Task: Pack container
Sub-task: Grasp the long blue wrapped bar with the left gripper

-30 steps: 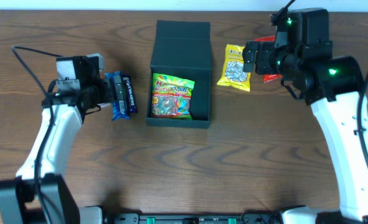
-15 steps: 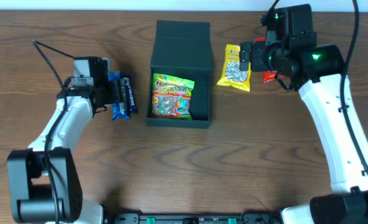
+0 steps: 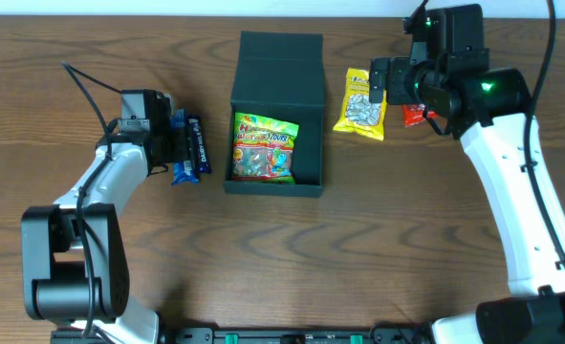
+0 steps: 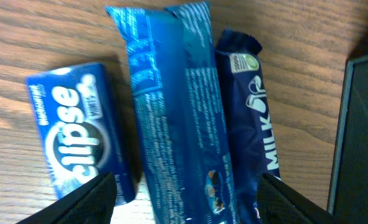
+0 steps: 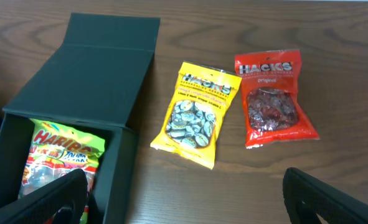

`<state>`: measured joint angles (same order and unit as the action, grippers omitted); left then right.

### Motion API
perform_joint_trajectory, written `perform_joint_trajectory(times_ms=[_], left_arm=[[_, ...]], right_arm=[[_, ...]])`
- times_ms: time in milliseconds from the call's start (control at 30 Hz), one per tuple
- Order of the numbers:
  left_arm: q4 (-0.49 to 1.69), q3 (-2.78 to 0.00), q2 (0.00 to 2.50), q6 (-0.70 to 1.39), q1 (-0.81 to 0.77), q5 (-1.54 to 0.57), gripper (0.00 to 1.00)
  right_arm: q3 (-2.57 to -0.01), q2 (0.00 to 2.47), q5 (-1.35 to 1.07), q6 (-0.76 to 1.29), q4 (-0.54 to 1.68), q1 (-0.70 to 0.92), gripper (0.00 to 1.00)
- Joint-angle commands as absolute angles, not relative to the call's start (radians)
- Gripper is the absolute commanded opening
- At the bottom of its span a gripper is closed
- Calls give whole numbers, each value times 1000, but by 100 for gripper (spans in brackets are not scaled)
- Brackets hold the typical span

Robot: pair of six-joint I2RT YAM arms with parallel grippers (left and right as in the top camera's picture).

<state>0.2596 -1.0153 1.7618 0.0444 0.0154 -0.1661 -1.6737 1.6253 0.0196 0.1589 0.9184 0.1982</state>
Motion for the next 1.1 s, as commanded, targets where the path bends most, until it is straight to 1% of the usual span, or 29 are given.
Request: perform_joint_trajectory(times_ms=[0,233,333,467,600,767,867,1000,1067], left_arm=[[257,-1032,1797,42,0,-184,73],[236,-1032,1838,54,-29,-163,69],[234,-1032,1839,71,-28,-102,66],[234,-1032,1842,71,-27,-81,59],[233,-1032,1844,75,-27,-52,57],[236,-1032,1844,75,-27,-51,53],[236,-1032,1844,75,-27,-47,47],[236,-1032,1844,75,-27,-48,43],[235,-1031,1845,75,-27,-48,43]], right_arm=[[-1673,1624,35,152,915,183,99],[-1673,1624,35,152,912,162,99],[-1673,1624,35,152,910,162,99],[-1673,1624,35,152,907,162,99],[-1673,1624,35,152,907,162,99],[-1673,1624,34,152,907,162,99],[-1673,1624,34,152,905,162,99],[-1673,1624,34,152,897,162,99],[-1673,1624,35,152,891,162,99]])
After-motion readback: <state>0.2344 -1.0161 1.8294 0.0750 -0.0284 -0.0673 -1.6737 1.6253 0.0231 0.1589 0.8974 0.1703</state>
